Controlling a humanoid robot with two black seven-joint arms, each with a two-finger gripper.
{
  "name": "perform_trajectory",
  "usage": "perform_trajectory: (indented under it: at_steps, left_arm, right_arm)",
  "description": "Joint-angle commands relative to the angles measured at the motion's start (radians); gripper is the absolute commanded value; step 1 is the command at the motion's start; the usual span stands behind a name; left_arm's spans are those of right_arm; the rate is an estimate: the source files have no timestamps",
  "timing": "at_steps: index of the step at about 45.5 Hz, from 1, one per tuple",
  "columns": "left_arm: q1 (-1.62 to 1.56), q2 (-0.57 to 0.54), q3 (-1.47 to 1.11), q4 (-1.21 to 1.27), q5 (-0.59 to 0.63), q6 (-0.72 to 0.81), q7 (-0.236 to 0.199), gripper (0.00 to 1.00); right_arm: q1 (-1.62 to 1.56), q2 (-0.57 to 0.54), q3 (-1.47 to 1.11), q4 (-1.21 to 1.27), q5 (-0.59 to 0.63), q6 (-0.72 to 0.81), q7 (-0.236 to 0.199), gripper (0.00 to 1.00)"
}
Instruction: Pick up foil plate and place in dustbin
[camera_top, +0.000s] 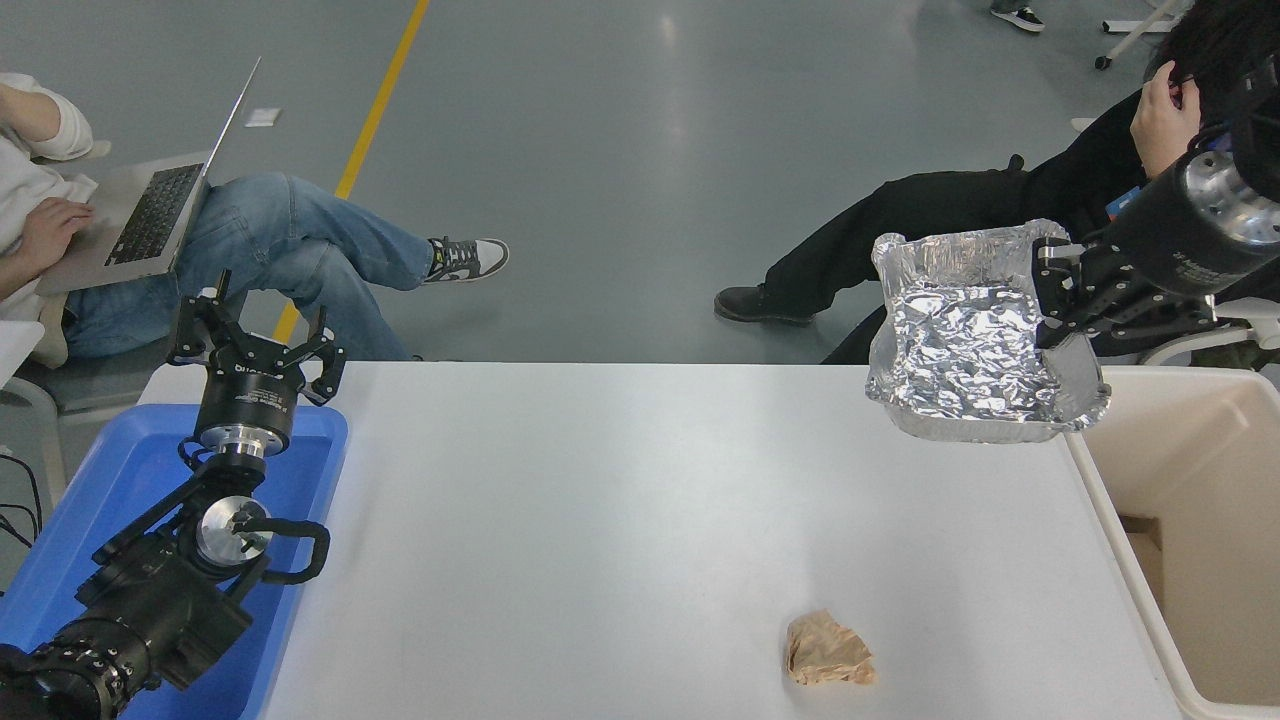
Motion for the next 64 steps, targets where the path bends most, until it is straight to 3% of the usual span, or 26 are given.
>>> perform_trajectory:
  at_steps: [1, 9, 20, 28, 38, 47, 64]
  left_arm:
    - [0.000, 0.000, 0.000, -0.001, -0.001, 0.000, 0.000, 0.99]
    - [0.000, 0.000, 0.000, 0.000, -0.001, 0.000, 0.000, 0.99]
    - [0.000, 0.000, 0.000, -0.001, -0.001, 0.000, 0.000, 0.99]
    - [0.000, 0.000, 0.000, 0.001, -0.001, 0.000, 0.000, 0.99]
    - [0.000, 0.000, 0.000, -0.001, -0.001, 0.000, 0.000, 0.99]
    - [0.000, 0.000, 0.000, 0.001, -0.001, 0.000, 0.000, 0.99]
    - [0.000, 0.000, 0.000, 0.001, -0.001, 0.000, 0.000, 0.99]
  right_arm:
    - [-0.049, -0.138, -0.016, -0.010, -0.011, 0.001, -0.006, 0.00]
    - [-0.132, -0.224, -0.078, -0.045, -0.049, -0.078, -0.006, 0.00]
    - [-0.383, -0.251, -0.082, -0.117, -0.035, -0.481, 0.001, 0.00]
    - [-0.598, -0.253, -0.006, -0.261, -0.032, -0.641, 0.003, 0.00]
    - [-0.923, -0.221, 0.240, -0.533, -0.034, -0.660, 0.001, 0.00]
    - [-1.168, -0.107, 0.410, -0.811, -0.034, -0.713, 0.001, 0.00]
    - [-1.409, 0.091, 0.436, -1.173, -0.035, -0.779, 0.003, 0.00]
